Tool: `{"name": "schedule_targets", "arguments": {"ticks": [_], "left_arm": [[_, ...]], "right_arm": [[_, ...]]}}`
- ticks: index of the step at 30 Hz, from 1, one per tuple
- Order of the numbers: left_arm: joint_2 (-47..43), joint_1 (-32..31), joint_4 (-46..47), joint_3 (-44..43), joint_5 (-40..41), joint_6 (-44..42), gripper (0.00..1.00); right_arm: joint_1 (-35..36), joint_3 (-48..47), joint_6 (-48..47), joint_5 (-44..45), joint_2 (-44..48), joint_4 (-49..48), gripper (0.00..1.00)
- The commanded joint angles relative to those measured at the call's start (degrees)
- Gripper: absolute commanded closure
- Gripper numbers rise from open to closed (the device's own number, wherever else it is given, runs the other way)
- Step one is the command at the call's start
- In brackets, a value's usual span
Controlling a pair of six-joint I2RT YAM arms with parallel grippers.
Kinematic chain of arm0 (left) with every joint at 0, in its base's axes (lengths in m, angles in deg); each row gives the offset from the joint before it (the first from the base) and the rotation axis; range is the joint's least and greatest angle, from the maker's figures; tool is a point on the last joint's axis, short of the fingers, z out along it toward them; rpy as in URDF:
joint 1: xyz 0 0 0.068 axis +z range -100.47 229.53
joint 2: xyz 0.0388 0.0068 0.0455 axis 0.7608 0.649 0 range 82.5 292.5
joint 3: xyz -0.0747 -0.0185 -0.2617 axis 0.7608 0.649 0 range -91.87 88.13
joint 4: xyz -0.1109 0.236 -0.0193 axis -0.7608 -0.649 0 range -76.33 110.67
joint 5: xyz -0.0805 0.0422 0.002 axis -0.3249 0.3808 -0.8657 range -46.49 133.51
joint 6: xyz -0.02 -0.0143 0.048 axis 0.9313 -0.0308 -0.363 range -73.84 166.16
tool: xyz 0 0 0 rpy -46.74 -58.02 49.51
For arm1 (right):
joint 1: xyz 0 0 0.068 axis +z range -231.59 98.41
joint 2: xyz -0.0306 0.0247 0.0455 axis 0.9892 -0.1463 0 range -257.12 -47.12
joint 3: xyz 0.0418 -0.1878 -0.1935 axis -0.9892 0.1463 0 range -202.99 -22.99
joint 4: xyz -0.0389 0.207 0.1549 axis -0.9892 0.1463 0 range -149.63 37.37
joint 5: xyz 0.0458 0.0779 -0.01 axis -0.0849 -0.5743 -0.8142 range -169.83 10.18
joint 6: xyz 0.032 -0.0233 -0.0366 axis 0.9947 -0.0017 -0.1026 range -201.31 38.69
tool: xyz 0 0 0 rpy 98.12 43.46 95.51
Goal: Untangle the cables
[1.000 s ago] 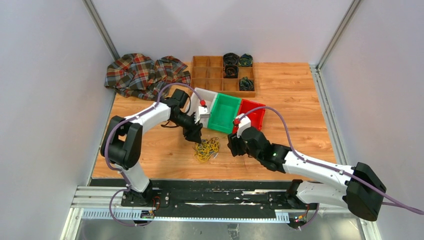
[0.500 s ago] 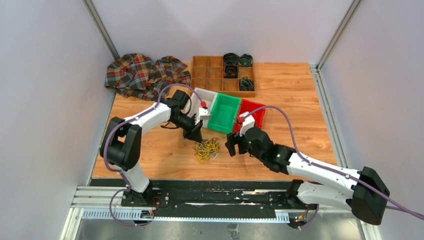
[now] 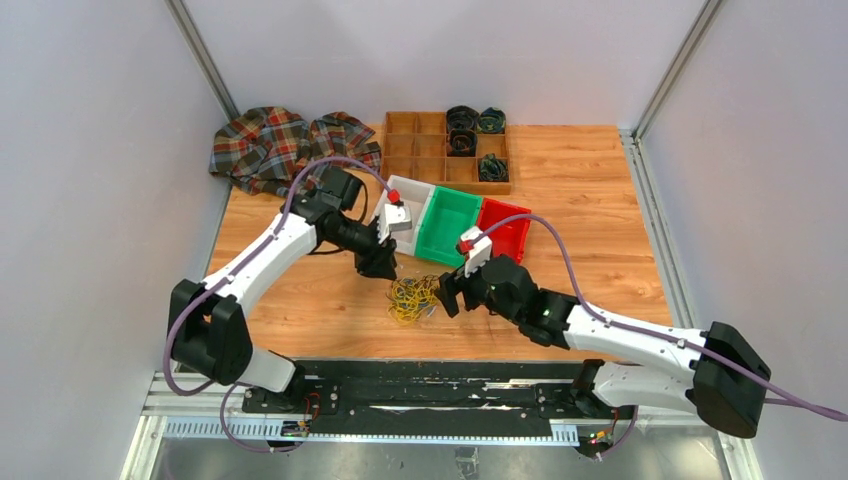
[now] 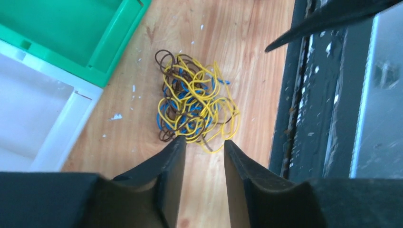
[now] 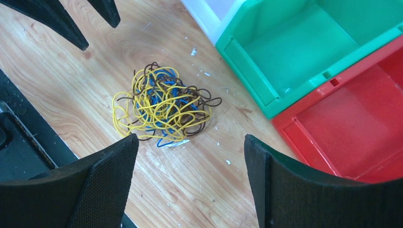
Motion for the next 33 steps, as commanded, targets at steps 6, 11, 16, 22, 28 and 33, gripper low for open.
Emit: {"name": "schedule_targets", "arguments": {"ticks": [6, 11, 16, 22, 28, 33], "left_arm": [[9.3, -0.5, -1.6, -0.3, 3.8, -7.9, 0.33], [15.3, -1.0, -1.7, -4.2, 0.8, -10.3, 0.34], [20.0, -2.9, -1.7, -6.0, 1.9, -12.3, 0.39], [22.1, -3.5, -1.4, -5.6, 2.1, -12.7, 0.62], [17.0, -3.5, -1.5, -4.2, 2.6, -10.0, 0.93], [8.2, -3.5, -1.4, -4.2, 2.1, -3.2, 0.99]], "right_arm": [[2.8, 0.7, -2.2, 1.6, 3.2, 0.0, 0.19], [2.8, 1.9, -1.4, 2.4, 5.0, 1.2, 0.19], [2.8, 1.9, -1.9, 2.7, 5.3, 1.8, 0.23], [2.8, 1.8, -1.9, 3.2, 5.4, 2.3, 0.28], [2.8, 2.1, -1.5, 2.2, 5.5, 1.7, 0.33], [2.8, 2.0, -1.8, 0.1, 4.2, -1.1, 0.3]]}}
